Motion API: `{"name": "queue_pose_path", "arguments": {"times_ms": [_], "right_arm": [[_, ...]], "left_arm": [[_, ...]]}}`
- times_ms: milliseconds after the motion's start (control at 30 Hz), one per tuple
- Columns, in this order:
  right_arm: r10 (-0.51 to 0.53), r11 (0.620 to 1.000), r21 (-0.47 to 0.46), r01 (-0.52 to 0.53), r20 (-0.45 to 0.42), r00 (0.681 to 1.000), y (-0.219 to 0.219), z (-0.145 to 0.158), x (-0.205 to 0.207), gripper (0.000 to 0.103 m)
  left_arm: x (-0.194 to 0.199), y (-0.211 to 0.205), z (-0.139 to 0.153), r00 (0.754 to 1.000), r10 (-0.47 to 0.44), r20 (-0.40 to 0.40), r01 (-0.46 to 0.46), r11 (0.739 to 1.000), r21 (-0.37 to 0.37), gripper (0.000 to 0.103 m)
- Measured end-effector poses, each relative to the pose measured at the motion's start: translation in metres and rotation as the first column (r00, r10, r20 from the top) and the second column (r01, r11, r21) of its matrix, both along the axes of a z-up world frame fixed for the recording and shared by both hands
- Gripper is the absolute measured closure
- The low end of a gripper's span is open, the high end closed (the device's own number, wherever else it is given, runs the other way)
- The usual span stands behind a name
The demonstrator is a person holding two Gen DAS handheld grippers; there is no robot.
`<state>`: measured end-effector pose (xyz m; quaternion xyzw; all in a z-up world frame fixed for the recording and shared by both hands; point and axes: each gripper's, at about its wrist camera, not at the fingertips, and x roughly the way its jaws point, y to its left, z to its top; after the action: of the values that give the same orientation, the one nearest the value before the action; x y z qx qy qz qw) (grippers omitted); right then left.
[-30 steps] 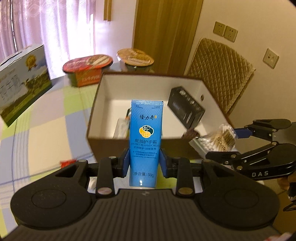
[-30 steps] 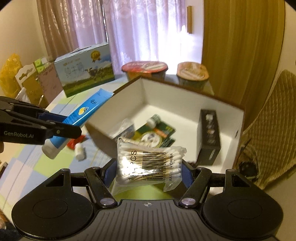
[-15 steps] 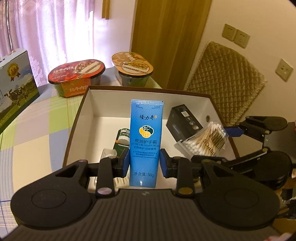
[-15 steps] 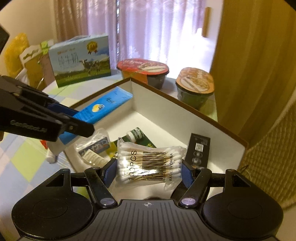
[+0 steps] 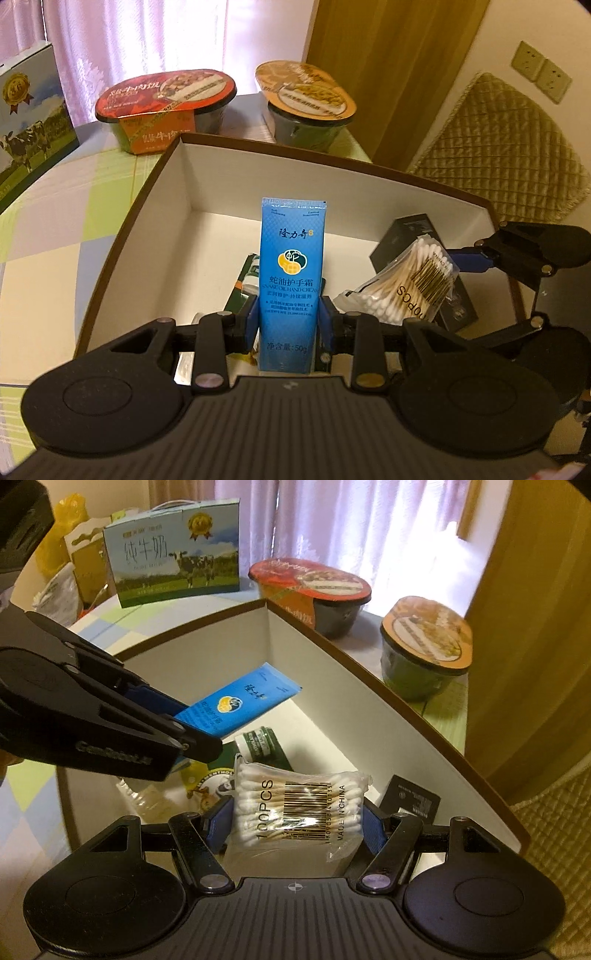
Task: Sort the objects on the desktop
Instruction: 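Lower the blue tube into the box while the right tool lowers the swab bag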
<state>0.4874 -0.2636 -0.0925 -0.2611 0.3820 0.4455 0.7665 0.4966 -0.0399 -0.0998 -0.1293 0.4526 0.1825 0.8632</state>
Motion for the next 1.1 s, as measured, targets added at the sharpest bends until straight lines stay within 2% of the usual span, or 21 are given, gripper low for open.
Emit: {"name": "queue_pose_path", "arguments": {"times_ms": [500,933,1100], "right_arm": [[0.085,0.996,-0.032,-0.086,-0.027,0.996,0.011,-0.018,0.028,0.036],[0.094,0.995,-0.035,-0.096,-0.033,0.995,0.014,-0.022,0.034,0.036],[0.106,0.993,-0.041,-0.107,-0.031,0.994,0.012,-0.023,0.033,0.036]], "left_arm": [[0.032,0.019,-0.037,0.994,0.065,-0.090,-0.068,0.997,-0.028,0.074],[0.038,0.026,-0.052,0.990,0.066,-0.125,-0.074,0.996,-0.055,0.074],[0.037,0.027,-0.046,0.991,0.066,-0.116,-0.070,0.997,-0.035,0.068]]}}
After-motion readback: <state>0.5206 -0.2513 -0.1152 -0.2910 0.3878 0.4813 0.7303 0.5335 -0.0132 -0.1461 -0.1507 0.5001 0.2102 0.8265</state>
